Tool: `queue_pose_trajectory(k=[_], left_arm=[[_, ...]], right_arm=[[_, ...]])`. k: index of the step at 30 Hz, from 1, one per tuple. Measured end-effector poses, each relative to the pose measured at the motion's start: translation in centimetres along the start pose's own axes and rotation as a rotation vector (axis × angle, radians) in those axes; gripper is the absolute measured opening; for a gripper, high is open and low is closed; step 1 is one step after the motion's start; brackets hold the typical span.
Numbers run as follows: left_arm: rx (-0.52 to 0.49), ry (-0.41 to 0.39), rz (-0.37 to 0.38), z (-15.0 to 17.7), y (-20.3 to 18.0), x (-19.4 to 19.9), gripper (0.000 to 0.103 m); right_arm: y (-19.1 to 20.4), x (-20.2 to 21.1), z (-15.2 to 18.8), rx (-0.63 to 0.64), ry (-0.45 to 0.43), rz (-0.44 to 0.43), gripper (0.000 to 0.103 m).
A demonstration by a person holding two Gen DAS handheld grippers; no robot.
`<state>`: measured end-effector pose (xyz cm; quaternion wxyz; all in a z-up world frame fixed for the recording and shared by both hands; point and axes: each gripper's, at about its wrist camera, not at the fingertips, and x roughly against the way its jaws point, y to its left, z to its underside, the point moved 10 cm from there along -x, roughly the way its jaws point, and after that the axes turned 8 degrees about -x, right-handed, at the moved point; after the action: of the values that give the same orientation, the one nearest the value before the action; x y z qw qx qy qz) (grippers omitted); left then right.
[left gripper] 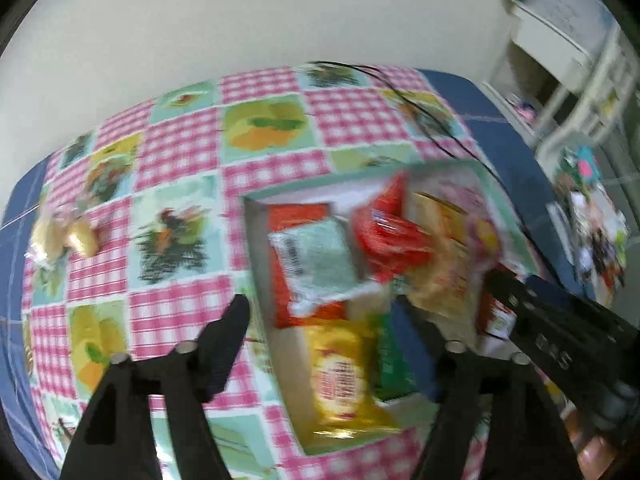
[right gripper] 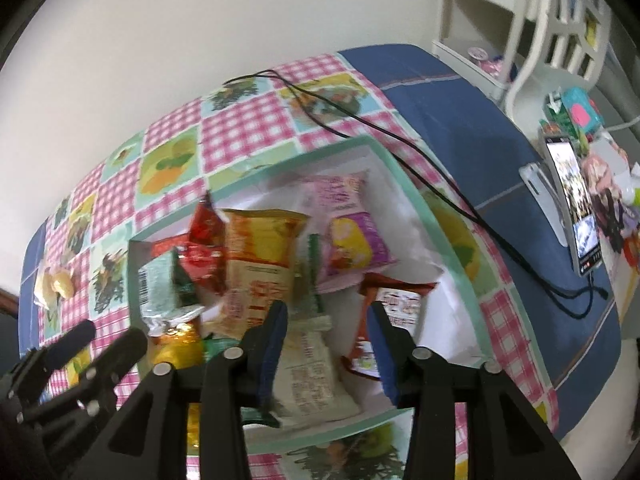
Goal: Organize snacks
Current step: 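Withdraw both tools from the tray back over the remaining snacks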
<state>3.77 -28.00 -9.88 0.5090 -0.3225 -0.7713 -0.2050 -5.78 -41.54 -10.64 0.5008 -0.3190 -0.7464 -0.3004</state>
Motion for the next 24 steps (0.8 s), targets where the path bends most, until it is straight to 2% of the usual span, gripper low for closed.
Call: queue_pose_trajectory(k=[3,4,8,20,24], left_arm=[[0.043,-0.008,-0.053,0.1,2.5,0.0,0.081],[0.064,-0.01,-0.062,0.2,3.3,0.0,0.087],[0.126,-0.013,-0.077,0.5,5.7,-0.3,0.094],[0.251,0.008,-0.102,2.2,12.5,-0.3,0.101],[0.282,0.011,-0.125,2.9,15.3,0.1,0.101]], right_arm=[[1.6,0.1,0.2,0.024,-0.008,-0.015,0.069],[2.0,0.1,0.4,0.028,-0.007,-0.02,0.07],[3.7,-0.1,0.9,0.048,-0.004,-0.027,0.081],[8.0,-0.3,1.7,0.093,-0.003,-0.047,0.103],[10.1,-0.2,2.1,0.117,-0.006,-0.06,0.103]])
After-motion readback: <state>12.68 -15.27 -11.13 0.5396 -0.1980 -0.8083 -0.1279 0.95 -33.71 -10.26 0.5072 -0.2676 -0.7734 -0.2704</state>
